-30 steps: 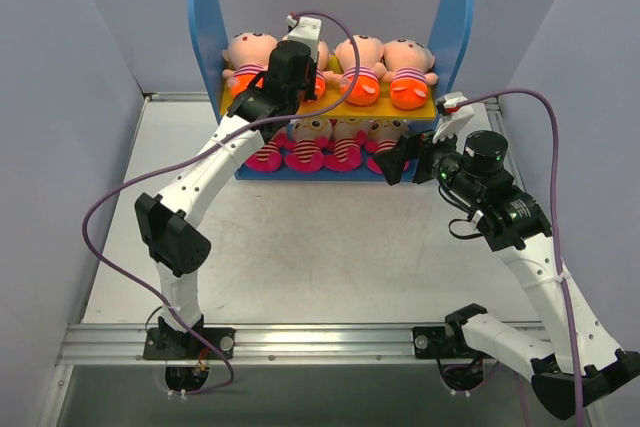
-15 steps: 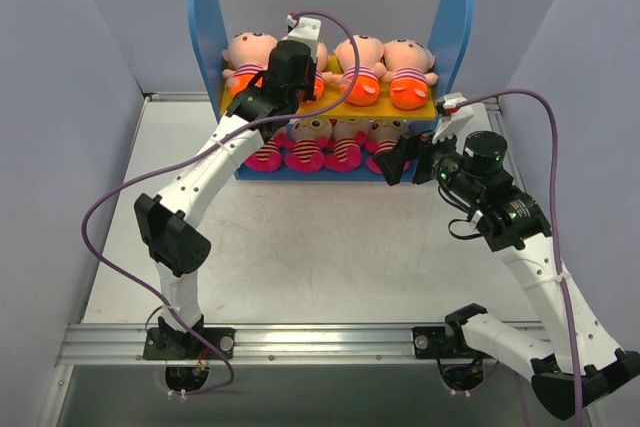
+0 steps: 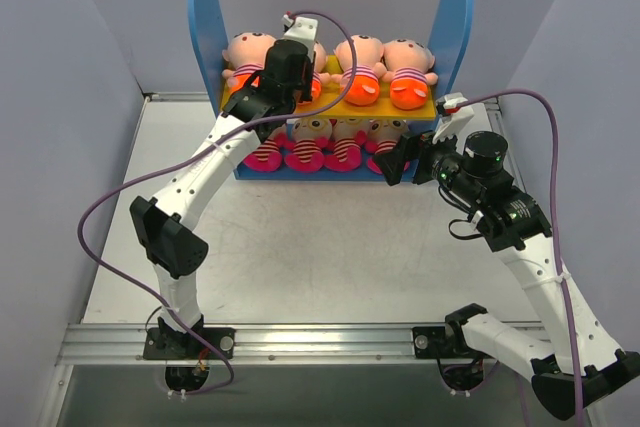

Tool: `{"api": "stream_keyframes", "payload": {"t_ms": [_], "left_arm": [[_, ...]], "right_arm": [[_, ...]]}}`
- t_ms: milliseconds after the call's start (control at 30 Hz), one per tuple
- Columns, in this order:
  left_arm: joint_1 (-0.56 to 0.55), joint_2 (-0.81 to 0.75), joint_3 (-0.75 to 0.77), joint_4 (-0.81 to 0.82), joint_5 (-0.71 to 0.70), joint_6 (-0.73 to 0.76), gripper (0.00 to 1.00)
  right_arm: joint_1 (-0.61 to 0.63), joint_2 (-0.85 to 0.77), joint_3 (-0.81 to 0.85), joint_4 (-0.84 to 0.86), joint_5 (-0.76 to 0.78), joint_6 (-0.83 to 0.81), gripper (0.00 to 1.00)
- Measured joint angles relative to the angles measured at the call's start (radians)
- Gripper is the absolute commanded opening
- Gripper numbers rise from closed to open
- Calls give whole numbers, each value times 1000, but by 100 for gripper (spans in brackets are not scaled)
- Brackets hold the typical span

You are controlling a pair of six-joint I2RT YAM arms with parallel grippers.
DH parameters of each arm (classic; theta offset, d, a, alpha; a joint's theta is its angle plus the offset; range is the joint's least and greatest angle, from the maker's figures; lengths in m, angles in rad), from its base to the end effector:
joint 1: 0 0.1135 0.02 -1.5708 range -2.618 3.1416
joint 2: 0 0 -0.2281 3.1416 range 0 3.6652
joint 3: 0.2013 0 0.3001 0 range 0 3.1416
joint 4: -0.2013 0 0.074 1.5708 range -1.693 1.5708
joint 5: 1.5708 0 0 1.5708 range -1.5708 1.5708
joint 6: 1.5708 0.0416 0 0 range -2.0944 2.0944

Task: Place and organize the stuffed toys onto the shelf
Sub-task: Adjust the position of the stuffed toy

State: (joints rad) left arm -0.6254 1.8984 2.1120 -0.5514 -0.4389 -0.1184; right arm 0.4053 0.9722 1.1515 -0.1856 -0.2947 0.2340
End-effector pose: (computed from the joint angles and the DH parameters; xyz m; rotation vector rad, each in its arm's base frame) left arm 0.3941 -0.2628 0.4134 0.1813 1.8677 -0.0922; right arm 0.2561 0.1230 0.4127 -0.3737 1.5812 0.7284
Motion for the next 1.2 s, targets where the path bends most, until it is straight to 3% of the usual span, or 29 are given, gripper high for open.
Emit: {"api": "stream_keyframes", "payload": {"t_ms": [467, 733, 1000, 1200], "left_arm": [[4, -6, 0, -8, 18, 0, 66], [5, -53, 0, -37, 74, -19, 91], [5, -208, -40, -59, 145, -45, 94], [8, -475, -308, -49, 163, -69, 95]], "right_arm": [[0, 0, 0, 0, 0, 0, 96], [0, 3, 6, -5, 8, -8, 96], [0, 45, 79, -13, 51, -26, 95], [0, 53, 132, -20, 145, -54, 94]]}}
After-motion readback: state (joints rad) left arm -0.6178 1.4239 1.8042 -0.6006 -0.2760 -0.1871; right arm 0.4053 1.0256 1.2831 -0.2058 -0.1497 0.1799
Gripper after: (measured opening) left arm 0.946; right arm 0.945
